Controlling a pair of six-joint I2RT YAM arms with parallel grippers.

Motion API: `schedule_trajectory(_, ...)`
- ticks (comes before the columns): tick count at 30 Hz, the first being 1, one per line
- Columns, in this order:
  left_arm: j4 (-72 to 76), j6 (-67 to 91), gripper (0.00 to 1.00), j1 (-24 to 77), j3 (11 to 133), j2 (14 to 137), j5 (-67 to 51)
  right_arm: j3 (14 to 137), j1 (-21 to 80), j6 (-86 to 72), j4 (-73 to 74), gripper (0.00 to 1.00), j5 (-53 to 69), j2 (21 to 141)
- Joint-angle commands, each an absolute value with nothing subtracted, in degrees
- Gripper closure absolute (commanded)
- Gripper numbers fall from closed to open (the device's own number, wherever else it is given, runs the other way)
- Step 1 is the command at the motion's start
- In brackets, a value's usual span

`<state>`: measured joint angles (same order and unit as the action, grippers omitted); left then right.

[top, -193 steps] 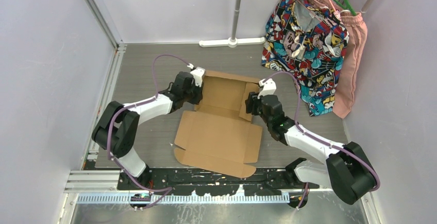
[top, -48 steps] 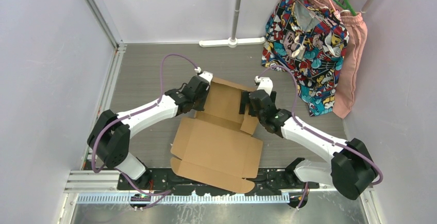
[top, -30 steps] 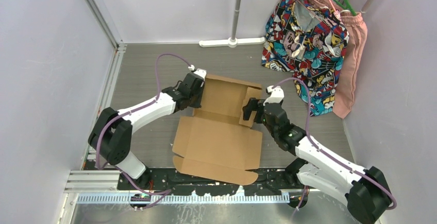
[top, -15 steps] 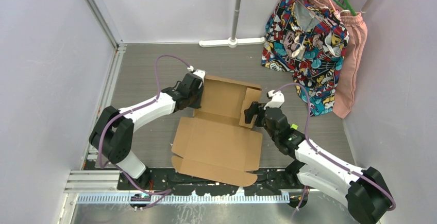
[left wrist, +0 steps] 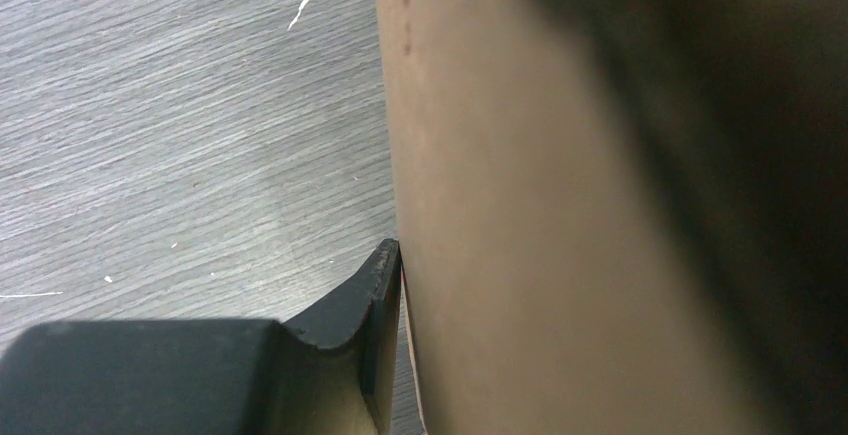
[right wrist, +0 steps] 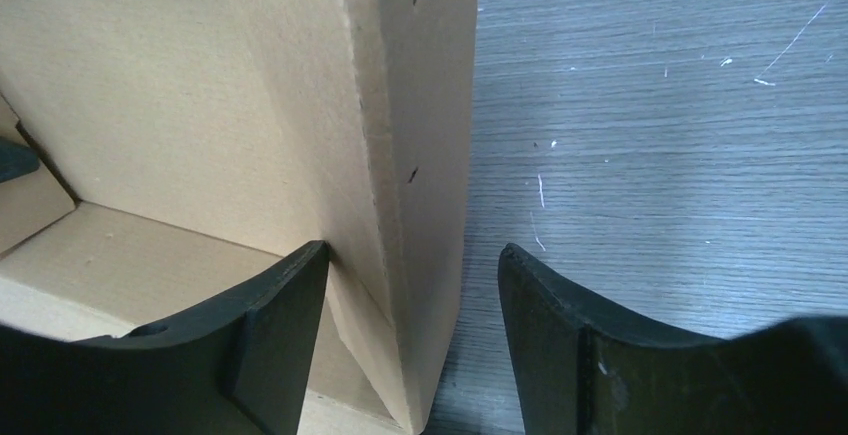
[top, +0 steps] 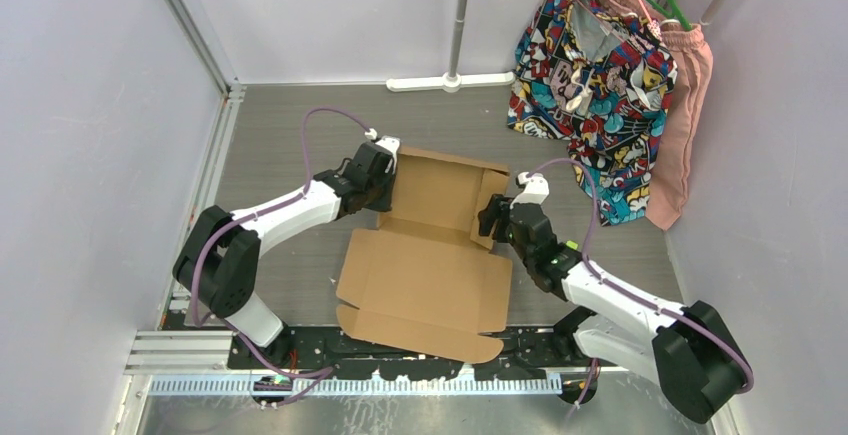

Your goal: Fold the paper box

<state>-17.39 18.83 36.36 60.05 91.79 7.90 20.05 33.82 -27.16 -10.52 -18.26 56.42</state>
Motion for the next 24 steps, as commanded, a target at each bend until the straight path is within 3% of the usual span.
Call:
schedule_trajectory(1,-14.26,18.63,0.8,36.25,60.65,90.59,5.55,22.92,33.45,-26.97,-14.07,0.34,-18.33,58.51)
schedule_trajectory(17,-23.48,19.06,0.8,36.21,64.89,93.49,-1.41,32.58,32.48,-24.55,-0.41,0.47,-20.36,61.13)
schedule_trajectory(24,-24.76,19.4,0.8,36.26,65.65,93.56,-1.8,33.03,31.52,-23.95,3.54,0.34,-19.02,58.01)
